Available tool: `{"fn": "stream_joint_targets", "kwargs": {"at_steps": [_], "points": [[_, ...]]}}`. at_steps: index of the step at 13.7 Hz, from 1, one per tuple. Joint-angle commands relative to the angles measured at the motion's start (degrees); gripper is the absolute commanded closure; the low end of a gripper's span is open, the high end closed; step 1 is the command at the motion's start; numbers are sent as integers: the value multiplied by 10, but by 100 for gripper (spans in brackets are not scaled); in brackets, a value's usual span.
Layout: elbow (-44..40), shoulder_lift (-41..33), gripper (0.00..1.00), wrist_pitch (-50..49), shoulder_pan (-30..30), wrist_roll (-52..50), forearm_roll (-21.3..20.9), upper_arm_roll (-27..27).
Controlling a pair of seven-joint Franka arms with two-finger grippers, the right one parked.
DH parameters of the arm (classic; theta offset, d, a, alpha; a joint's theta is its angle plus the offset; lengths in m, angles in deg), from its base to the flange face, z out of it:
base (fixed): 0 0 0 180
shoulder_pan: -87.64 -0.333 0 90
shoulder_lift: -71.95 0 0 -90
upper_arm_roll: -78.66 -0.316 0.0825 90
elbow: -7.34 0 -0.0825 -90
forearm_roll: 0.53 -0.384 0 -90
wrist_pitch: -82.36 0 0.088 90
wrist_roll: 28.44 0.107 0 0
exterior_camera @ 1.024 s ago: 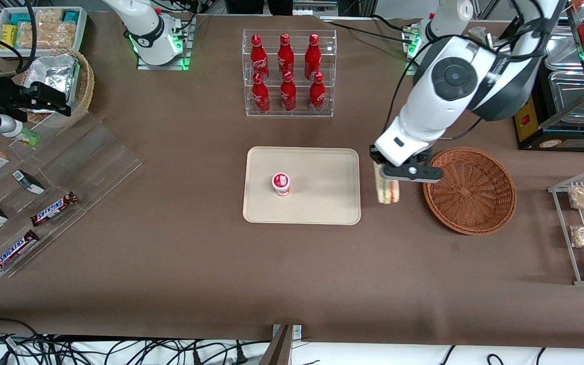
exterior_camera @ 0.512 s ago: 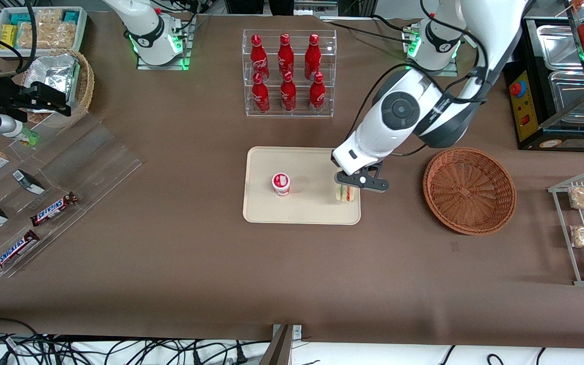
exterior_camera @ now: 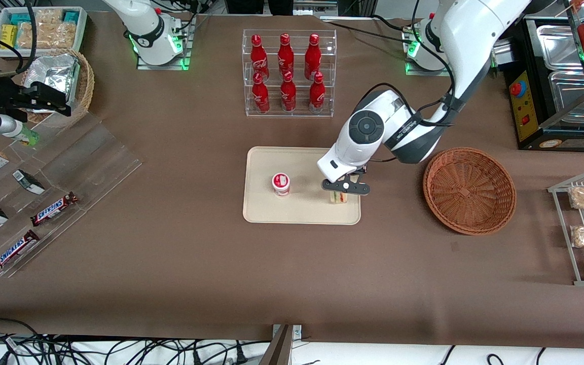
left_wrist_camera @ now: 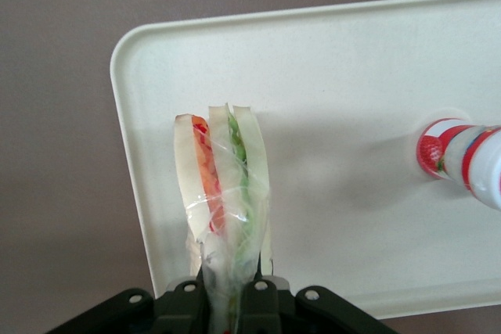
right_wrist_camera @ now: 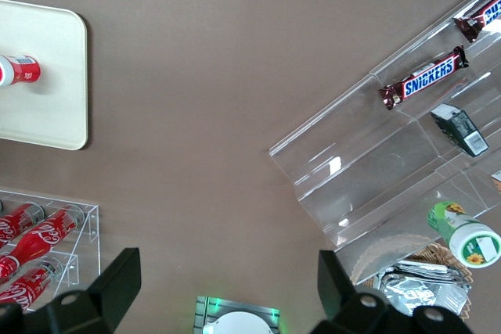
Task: Place sandwich from basket to tray
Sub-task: 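Lower the sandwich onto the tray and open the left gripper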
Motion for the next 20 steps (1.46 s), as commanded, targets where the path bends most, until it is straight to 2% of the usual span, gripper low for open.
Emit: {"fn": "stream_joint_targets", "kwargs": {"at_steps": [1, 4, 5, 6, 10, 11, 13, 18, 20], "points": [[-19, 29, 100, 15, 13, -41, -50, -1], [-19, 50, 98, 26, 19, -70, -79, -1], [-19, 51, 82, 26, 20, -72, -79, -2], [-19, 52, 60, 26, 20, -72, -79, -2], [-21, 48, 4, 20, 19, -78, -79, -1], [-22, 42, 0, 13, 18, -90, -79, 0], [-38, 23, 0, -22, 14, -98, -72, 2], [-150, 1, 0, -170, 7, -121, -68, 3], [-154, -33, 0, -198, -26, -141, -68, 4]]}}
